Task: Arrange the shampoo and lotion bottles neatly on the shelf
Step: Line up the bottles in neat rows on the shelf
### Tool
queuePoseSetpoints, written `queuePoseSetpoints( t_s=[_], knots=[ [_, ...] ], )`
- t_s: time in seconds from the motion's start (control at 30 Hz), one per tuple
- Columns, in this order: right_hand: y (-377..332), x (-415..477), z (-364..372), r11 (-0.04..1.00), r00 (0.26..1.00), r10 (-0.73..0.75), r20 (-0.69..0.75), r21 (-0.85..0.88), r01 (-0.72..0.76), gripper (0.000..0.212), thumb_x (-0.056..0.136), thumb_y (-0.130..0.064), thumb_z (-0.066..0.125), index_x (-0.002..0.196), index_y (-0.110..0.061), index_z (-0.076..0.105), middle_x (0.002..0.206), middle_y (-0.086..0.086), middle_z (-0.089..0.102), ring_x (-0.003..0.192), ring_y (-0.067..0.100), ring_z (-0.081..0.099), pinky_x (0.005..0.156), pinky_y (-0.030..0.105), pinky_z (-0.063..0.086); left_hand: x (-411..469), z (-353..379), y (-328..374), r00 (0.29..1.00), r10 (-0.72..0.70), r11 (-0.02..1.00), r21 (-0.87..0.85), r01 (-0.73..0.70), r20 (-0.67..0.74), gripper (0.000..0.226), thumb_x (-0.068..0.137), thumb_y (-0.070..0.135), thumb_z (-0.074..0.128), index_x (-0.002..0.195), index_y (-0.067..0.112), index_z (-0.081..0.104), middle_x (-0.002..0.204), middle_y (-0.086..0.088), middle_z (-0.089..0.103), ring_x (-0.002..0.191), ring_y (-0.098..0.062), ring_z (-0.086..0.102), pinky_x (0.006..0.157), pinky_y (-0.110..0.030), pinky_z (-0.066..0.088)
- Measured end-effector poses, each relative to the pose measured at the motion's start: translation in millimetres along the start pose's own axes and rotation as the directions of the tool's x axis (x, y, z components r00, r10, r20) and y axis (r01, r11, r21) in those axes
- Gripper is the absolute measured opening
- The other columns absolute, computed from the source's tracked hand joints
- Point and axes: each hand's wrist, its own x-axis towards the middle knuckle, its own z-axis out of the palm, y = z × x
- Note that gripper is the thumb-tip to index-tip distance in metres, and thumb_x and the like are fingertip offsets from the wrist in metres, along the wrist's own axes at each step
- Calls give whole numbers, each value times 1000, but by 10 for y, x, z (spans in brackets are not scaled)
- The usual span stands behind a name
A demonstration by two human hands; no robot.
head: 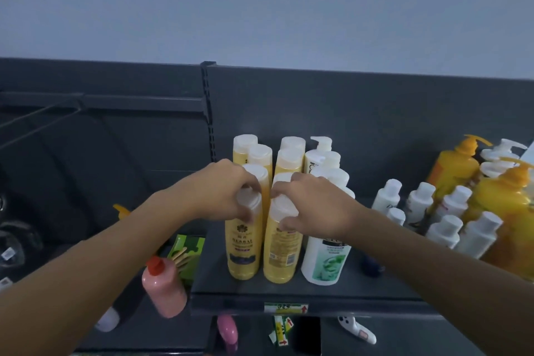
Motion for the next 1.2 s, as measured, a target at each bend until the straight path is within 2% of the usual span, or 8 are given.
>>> queuePoseSetpoints(
  t_s=[0.23,0.63,0.73,0.83,0.9,0.97,1.1,1.2],
  knots=[
    [124,-16,-41,999,999,38,-10,22,-38,55,81,-44,80,132,-30,64,124,4,66,112,25,62,85,38,54,-5,-8,125,1000,17,1000,-12,-18,-16,61,73,55,82,130,42,63,111,13,60,106,-14,58,85,-36,56],
    [174,-25,-111,999,1000,7,-1,46,-7,59,87,-50,73,140,-31,59,129,-1,65,123,19,57,90,33,48,23,-8,90,1000,19,1000,24,-19,15,65,76,54,80,136,44,58,129,10,60,121,-17,54,93,-38,53],
    [191,16,-301,1000,995,5,-98,31,-2,49,91,-56,63,135,-32,63,123,-9,66,116,16,61,81,30,45,21,-26,49,999,18,1000,3,-18,46,67,72,60,80,133,45,58,123,14,62,116,-14,56,93,-39,54],
    [245,186,-474,1000,982,26,-188,17,-23,41,93,-52,62,129,-32,66,118,-11,67,104,14,62,83,35,52,35,-142,2,1000,10,998,-60,-9,15,64,72,74,69,126,40,64,100,22,62,98,-6,62,86,-35,57],
    [297,343,-494,1000,989,19,-145,20,-16,41,93,-47,66,131,-32,65,120,-9,68,94,11,58,79,32,50,118,-233,-28,993,4,997,-73,-13,-122,52,81,71,63,119,34,69,88,22,60,87,-2,62,80,-30,57],
    [332,486,-452,999,999,-10,-45,33,12,43,91,-44,70,132,-31,65,120,-6,67,91,10,55,74,29,46,258,-286,-64,977,10,999,-33,-18,-215,41,89,59,64,119,31,69,88,20,57,84,-2,59,76,-25,51],
    [348,697,-306,998,992,-10,127,59,3,48,81,-50,77,125,-32,69,112,-5,68,98,16,65,80,36,57,537,-247,-133,999,1,1000,-24,-2,-53,48,87,50,71,132,35,61,121,10,64,101,-12,58,87,-32,52],
    [383,786,-240,998,988,5,152,65,-15,46,74,-53,80,115,-33,71,107,-5,68,99,19,66,78,39,59,652,-168,-121,999,-17,998,-62,20,37,50,84,44,76,131,39,62,127,8,63,104,-14,57,82,-29,49]
  ],
)
